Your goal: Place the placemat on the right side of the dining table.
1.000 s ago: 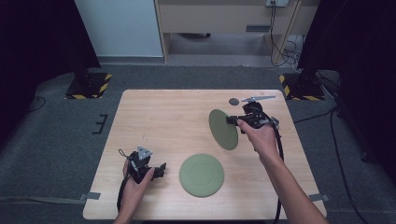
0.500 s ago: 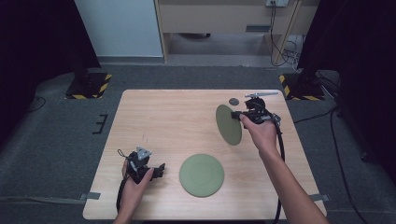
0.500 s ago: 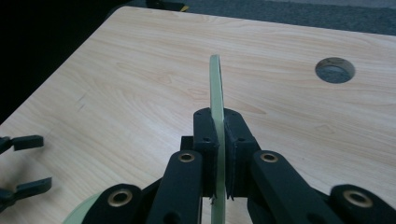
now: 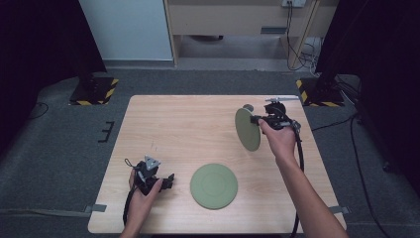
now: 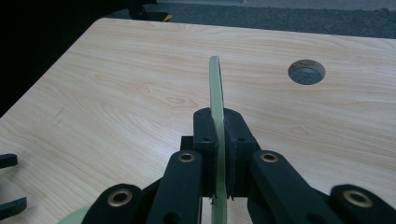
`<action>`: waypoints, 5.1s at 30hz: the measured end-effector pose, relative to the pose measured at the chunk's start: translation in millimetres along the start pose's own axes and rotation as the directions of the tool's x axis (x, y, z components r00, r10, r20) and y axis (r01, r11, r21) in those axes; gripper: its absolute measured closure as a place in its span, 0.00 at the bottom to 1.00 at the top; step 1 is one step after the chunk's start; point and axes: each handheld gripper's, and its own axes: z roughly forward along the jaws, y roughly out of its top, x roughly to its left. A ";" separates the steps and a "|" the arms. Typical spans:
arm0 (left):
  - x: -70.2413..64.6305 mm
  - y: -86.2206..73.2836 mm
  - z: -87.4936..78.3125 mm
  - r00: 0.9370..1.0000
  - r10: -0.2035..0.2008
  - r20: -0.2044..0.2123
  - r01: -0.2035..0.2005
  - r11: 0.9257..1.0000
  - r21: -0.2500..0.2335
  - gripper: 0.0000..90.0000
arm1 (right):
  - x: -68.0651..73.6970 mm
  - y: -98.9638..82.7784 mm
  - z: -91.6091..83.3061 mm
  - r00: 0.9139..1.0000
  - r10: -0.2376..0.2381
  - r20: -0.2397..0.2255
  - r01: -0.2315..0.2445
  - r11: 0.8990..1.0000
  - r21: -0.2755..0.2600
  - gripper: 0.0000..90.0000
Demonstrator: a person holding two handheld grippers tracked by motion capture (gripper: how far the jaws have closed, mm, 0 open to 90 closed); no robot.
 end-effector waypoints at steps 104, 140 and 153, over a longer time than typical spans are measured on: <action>29.1 -8.6 -4.4 0.992 -0.118 -0.034 0.118 0.993 -0.009 0.04 | -188.7 -88.5 19.8 0.968 0.238 0.079 -0.243 0.969 0.053 0.89; 26.5 -8.3 -2.7 0.995 -0.097 -0.026 0.097 0.995 0.006 0.04 | -187.4 -92.7 20.6 0.964 0.248 0.097 -0.252 0.967 0.032 0.53; 24.2 -9.2 -0.6 0.997 -0.073 -0.032 0.074 0.997 0.011 0.01 | -172.2 -81.0 21.6 0.974 0.215 0.077 -0.217 0.976 0.016 0.33</action>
